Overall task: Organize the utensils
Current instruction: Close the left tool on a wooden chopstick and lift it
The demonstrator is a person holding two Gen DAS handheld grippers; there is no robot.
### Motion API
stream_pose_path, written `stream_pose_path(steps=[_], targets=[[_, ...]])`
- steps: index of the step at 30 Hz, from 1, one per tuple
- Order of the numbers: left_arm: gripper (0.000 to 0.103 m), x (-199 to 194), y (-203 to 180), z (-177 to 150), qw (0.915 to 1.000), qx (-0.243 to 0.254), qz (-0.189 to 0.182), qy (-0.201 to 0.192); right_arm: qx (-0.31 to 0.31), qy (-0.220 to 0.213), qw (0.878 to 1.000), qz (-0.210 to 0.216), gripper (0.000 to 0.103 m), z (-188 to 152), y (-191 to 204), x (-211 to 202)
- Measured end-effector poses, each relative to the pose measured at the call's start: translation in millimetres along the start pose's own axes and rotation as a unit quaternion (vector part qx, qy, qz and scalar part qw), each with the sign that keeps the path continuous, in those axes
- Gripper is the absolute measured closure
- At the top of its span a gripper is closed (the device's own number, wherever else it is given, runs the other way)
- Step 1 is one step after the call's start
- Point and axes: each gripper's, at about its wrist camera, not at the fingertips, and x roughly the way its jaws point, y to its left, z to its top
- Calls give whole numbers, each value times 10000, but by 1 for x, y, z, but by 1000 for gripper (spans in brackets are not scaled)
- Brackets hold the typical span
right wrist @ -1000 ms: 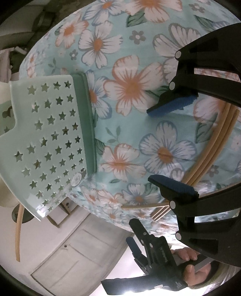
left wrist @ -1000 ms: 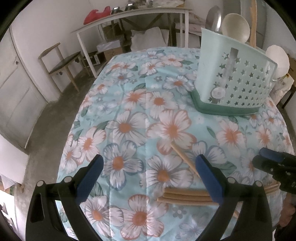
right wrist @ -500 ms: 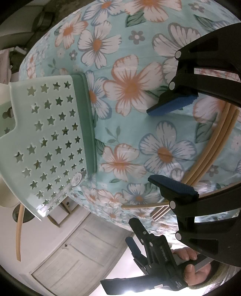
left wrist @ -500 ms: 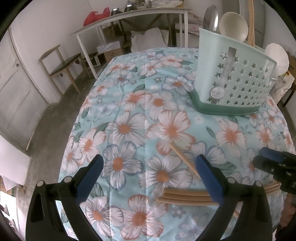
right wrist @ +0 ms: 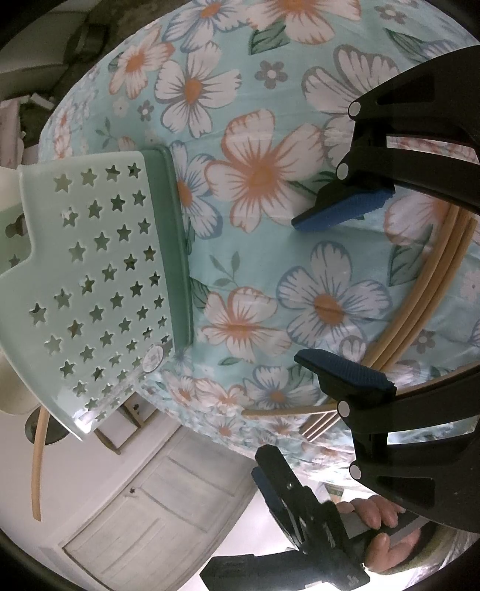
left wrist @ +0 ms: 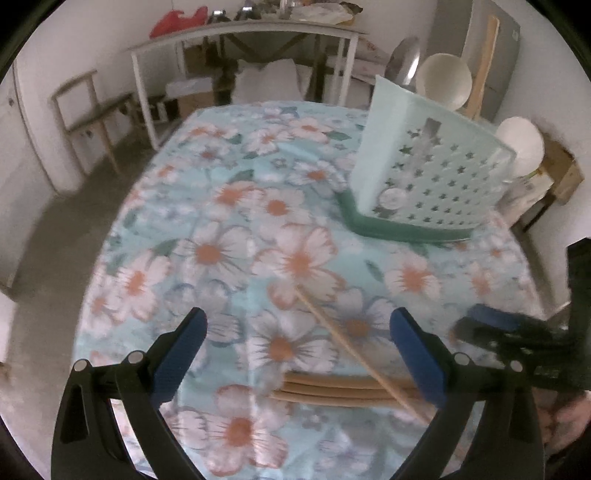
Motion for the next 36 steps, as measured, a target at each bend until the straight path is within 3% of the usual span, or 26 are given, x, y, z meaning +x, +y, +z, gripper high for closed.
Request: stream_pose_path(steps=[8, 11, 20, 27, 32, 36], targets=[[47, 20, 13, 2, 9942, -590, -752, 497, 4, -16, 10000, -13, 40, 0, 1, 1], [56, 31, 15, 1, 9900, -754, -954, 712, 2, -17, 10000, -29, 40, 0, 2, 1], [85, 48, 23, 4, 9860, -1049, -934, 898, 36, -66, 10000, -53, 40, -1, 3, 5], [96, 48, 42, 3, 9775, -1522, -1178, 860, 39, -75, 10000, -41, 40, -1, 3, 6], [97, 43, 51, 1, 9699, -1790, -1442, 804, 47, -81, 9999, -43, 40, -1, 3, 6], [97, 35, 48, 2, 9685, -1807, -1559, 714, 36, -78, 9999, -54, 40, 0, 4, 7]])
